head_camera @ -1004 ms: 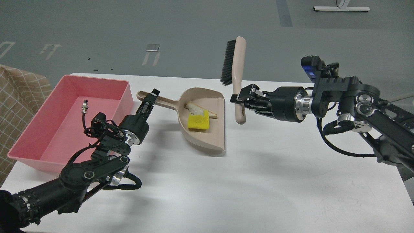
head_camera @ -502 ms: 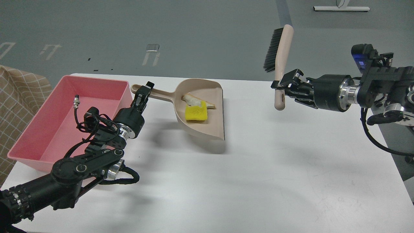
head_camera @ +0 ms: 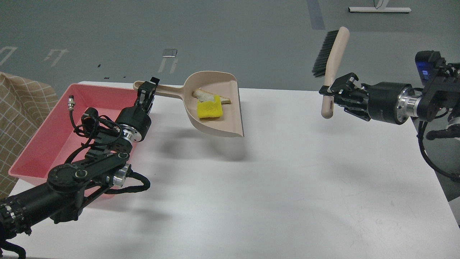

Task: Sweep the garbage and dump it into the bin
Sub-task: 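Lift the brush away and raise the dustpan with the left gripper, then carry the dustpan over the pink bin with the left gripper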

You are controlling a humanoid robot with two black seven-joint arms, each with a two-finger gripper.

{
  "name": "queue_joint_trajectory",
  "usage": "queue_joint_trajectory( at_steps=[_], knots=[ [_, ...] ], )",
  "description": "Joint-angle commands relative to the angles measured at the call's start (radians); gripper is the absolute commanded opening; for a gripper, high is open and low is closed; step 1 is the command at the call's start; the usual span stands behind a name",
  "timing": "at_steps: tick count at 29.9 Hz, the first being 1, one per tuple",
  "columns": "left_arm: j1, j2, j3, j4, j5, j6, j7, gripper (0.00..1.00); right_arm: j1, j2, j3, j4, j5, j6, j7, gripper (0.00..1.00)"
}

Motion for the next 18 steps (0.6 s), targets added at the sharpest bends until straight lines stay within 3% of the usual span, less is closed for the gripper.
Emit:
queue_joint_trajectory(
  at_steps=[1,18],
  knots=[
    [-0.014,0.009,-0.003,0.0,-0.02,0.0,0.0,0.0,-0.048,0.0,0.046,-0.006,-0.001,0.0,0.0,0.0],
    [-0.046,0.141,-0.006,-0.003,-0.071,-0.005,-0.005,0.0,-0.121,0.008,0.089,-0.011,-0.001,0.0,0.0,0.0]
  ],
)
